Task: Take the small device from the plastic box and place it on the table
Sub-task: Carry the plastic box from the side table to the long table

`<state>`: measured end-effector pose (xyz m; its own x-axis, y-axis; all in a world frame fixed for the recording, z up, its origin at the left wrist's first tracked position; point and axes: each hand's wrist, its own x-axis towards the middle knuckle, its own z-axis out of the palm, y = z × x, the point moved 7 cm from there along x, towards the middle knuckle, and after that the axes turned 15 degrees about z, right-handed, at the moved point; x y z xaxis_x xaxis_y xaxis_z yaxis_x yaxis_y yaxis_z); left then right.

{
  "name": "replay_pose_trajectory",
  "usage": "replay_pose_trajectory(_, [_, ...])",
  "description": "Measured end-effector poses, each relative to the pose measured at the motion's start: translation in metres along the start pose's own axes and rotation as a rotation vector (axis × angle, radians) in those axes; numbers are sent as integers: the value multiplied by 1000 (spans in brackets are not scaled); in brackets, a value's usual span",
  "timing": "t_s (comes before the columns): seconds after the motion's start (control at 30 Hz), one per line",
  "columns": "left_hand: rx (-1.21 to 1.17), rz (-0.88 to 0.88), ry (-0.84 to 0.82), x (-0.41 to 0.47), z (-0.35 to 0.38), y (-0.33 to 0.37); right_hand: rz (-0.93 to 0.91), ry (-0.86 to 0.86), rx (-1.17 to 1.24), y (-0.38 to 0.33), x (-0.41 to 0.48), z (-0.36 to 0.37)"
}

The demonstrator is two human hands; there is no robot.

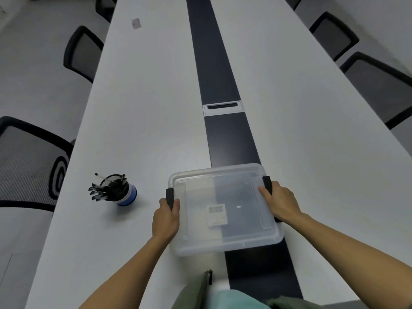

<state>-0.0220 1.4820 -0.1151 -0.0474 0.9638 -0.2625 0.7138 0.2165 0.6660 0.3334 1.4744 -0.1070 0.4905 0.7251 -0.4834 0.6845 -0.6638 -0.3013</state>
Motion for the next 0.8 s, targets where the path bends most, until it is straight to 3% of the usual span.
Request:
replay_pose_trajectory(0.23, [-282,-44,-71,-2,-5,-4,-19,-182,265,9,6,-1])
replay_pose_trajectory(0.4, [-360,-132,-82,-6,-4,-15,30,-242,400,18,4,3])
replay_pose_trajectory(0.47, [-178,-77,-13,-6,-14,-18,37,-189,310,22,2,0])
replay_pose_trajectory(0.6, [315,207,143,-5,-29,6,-47,60,37,17,0,-19])
replay_pose_trajectory(0.67, [380,245,168,-6,-29,17,-105,159,-74,10,-3,-27])
replay_pose_trajectory(0.8, [348,115,127,-11,-29,17,-125,249,-164,5,-11,-27])
